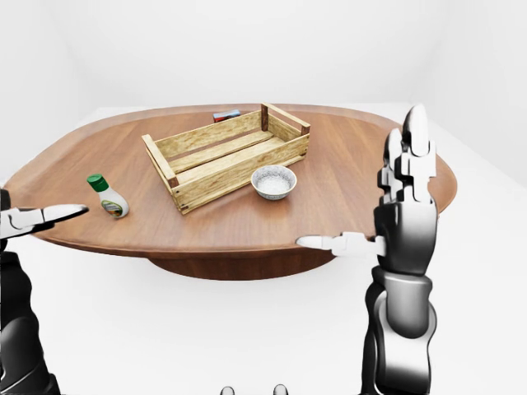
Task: Pick up the salad dressing and put it in the tray.
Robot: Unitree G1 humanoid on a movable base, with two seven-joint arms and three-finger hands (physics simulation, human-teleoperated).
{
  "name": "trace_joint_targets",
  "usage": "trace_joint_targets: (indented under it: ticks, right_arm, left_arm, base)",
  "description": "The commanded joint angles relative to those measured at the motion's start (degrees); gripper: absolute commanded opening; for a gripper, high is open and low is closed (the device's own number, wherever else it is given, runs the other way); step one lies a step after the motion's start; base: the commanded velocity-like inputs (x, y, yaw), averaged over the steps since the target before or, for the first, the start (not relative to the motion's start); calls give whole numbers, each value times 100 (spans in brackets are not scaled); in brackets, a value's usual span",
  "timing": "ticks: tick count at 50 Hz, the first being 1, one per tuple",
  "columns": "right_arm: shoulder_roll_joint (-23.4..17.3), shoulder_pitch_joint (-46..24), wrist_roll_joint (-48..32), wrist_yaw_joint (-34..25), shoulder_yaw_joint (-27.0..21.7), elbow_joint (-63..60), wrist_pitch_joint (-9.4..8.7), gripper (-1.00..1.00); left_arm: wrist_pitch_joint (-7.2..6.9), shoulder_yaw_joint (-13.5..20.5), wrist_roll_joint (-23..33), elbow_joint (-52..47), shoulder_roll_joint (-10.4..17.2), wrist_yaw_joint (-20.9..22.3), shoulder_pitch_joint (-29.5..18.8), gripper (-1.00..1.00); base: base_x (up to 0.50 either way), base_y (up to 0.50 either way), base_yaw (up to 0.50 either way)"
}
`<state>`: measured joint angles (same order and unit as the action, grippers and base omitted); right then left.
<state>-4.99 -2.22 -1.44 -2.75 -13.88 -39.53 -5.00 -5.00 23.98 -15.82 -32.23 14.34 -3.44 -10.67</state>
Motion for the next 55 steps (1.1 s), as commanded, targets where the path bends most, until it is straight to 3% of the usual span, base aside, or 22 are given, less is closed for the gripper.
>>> trace_joint_targets:
  ticks: [1, 3, 9, 16, 33, 55]
  right_arm:
    - [-209, -52, -246, -104, -241, -786, 0, 100]
    - [-331, -8, -752, -130, -112, -595, 0, 100]
    - [-123, 8, -1062, -294, -48, -374, 0, 100]
    - [-80, 7, -1237, -294, -2, -193, 0, 100]
    - [-17, 92, -1576, -637, 335, -309, 0, 100]
    - [56, 133, -1584, -715, 264, -150, 0, 100]
  left_arm:
    - [0, 1448, -1337, -670, 1307, -644, -663, 100]
    - [0, 1661, -1605, -598, 1545, -770, -713, 100]
    - [0, 2094, -2209, -392, 2159, -1128, -731, 100]
    - [0, 2160, -2646, -325, 2430, -1438, -623, 100]
    - [0, 2044, -2502, -131, 2411, -1373, -562, 100]
    - [0, 1987, -2137, 44, 2232, -1109, -515, 100]
  base:
    - [0, 0, 0]
    - [4, 25, 0]
    - [8, 50, 0]
    - [8, 50, 0]
    - [24, 46, 0]
    - [39, 39, 0]
